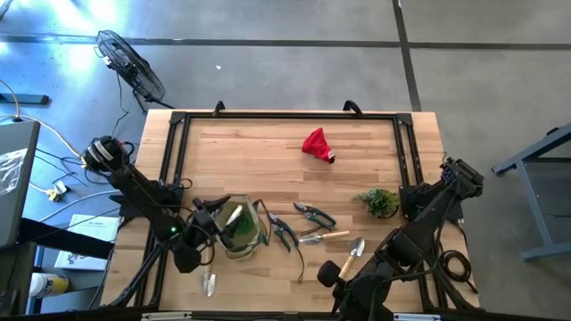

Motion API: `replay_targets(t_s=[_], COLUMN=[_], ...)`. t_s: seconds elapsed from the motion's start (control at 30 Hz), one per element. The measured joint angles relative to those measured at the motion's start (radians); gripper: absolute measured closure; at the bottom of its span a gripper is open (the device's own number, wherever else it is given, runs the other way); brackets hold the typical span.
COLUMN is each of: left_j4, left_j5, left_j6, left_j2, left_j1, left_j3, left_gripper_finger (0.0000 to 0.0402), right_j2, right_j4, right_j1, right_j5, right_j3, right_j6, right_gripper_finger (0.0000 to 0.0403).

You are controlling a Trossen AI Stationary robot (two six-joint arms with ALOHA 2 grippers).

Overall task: Pick & Place Garden tools in Gardening bag
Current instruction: Put the right green shears into the brown gardening bag

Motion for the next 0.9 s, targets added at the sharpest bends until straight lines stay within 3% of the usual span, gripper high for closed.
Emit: replay_targets(t_s=[0.17,0.27,0.37,0.53,0.63,0.9], left_j4=[-0.002,-0.002,-0.002,-0.002,-0.003,-0.001], left_j5=[0.000,0.001,0.001,0.001,0.001,0.022], left_j6=[0.181,0.285,0.389,0.502,0.527,0.494], left_j2=[-0.024,-0.025,-0.025,-0.025,-0.025,-0.025], left_j1=[0.000,0.000,0.000,0.000,0.000,0.000], left_j3=[0.087,0.153,0.222,0.315,0.350,0.375], left_gripper_finger=[0.0073,0.0073,0.0073,0.0073,0.0073,0.0073], right_j2=[0.000,0.000,0.000,0.000,0.000,0.000], right_j4=[-0.003,-0.024,-0.088,-0.313,-0.481,-0.703], right_j1=[0.000,0.000,0.000,-0.033,-0.079,-0.265], right_j5=[0.002,0.068,0.248,0.704,0.853,0.801], right_j3=[0.000,0.000,0.000,0.000,0.000,0.000], right_j6=[0.004,0.028,0.063,0.188,0.282,0.565], right_gripper_finger=[0.0323,0.0323,0.0323,0.0323,0.0323,0.0323])
